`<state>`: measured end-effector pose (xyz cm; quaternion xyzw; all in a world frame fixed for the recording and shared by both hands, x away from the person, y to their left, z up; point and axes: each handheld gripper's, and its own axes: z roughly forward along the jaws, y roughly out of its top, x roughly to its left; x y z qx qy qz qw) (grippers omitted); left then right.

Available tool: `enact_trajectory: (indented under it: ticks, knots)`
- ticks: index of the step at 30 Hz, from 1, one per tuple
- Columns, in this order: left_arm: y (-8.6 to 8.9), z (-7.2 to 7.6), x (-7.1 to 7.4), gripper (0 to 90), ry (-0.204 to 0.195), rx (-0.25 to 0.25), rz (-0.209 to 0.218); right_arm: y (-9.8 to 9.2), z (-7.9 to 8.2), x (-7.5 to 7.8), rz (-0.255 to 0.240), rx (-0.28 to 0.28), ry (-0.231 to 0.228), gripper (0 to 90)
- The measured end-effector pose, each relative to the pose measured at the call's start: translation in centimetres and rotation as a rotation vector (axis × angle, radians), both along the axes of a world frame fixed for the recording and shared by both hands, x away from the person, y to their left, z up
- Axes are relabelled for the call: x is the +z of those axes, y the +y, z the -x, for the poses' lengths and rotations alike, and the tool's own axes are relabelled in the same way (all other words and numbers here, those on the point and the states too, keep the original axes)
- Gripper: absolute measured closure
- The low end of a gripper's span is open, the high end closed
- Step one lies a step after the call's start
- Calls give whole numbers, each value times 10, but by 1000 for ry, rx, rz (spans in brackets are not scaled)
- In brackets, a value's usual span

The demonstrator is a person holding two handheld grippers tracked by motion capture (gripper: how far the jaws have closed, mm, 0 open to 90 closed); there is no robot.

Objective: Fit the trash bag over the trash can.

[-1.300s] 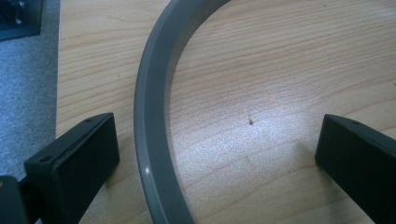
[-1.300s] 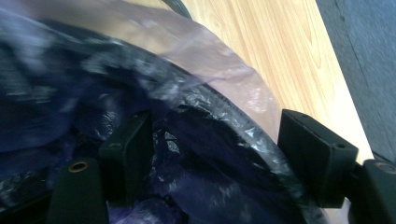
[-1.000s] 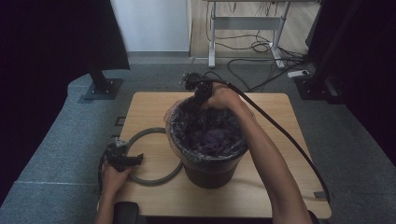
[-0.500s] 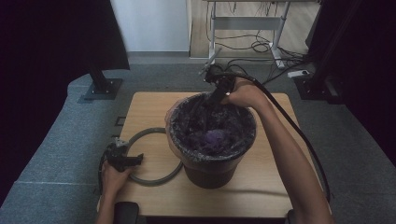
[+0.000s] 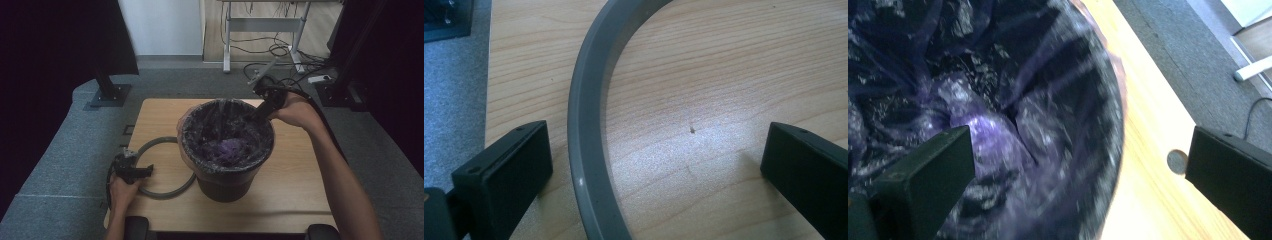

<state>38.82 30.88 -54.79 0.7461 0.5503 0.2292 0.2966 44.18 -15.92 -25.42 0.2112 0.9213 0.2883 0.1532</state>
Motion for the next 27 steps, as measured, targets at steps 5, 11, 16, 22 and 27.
enact_trajectory:
  ticks: [5,11,16,22,27]
  knots:
    - [-1,0,0,1,0,6,0,-26,9,-1,1,-56,-7,0]
    - [-1,1,0,0,0,6,1,-59,20,-2,-24,-128,-17,2]
    - [-1,1,0,0,1,5,0,-80,30,-8,-39,-172,-17,3]
    - [-1,1,0,0,1,6,0,-110,42,-27,-80,-220,-18,0]
    - [-1,1,0,0,-1,6,1,-123,46,-52,-92,-244,-12,0]
